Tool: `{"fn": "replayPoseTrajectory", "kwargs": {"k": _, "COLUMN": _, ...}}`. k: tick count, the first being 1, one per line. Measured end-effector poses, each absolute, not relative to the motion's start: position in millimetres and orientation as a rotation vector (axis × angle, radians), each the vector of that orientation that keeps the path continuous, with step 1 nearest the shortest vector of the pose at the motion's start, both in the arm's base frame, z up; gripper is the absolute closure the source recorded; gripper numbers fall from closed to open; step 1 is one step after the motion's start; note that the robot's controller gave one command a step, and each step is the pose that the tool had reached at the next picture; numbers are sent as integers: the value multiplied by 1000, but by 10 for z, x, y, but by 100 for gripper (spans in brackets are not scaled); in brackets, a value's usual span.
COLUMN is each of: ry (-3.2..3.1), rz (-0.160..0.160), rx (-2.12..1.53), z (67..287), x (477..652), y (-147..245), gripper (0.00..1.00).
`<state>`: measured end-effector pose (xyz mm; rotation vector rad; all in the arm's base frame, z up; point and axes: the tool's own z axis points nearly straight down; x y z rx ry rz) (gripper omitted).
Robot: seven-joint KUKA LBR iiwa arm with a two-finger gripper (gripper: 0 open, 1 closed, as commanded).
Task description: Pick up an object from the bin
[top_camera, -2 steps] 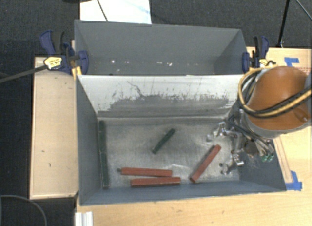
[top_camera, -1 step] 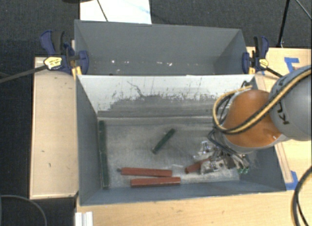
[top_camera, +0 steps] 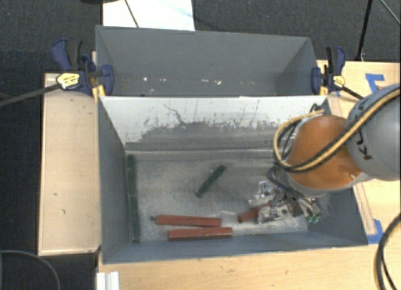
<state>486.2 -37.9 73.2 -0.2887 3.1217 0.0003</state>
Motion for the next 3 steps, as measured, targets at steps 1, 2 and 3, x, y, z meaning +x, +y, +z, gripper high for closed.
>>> {"fn": "replayPoseTrajectory", "kwargs": {"k": 1, "ry": 3126, "rz": 0, "rx": -286, "z": 2082, "x": 5159, "y": -511, "gripper": 100}}
{"fn": "replayPoseTrajectory", "kwargs": {"k": 2, "ry": 3126, "rz": 0, "rx": -286, "z": 2081, "x": 5158, "y": -511, "gripper": 100}}
{"fn": "replayPoseTrajectory", "kwargs": {"k": 3, "ry": 3128, "rz": 0, "rx": -287, "z": 2087, "x": 5165, "y": -506, "gripper": 100}}
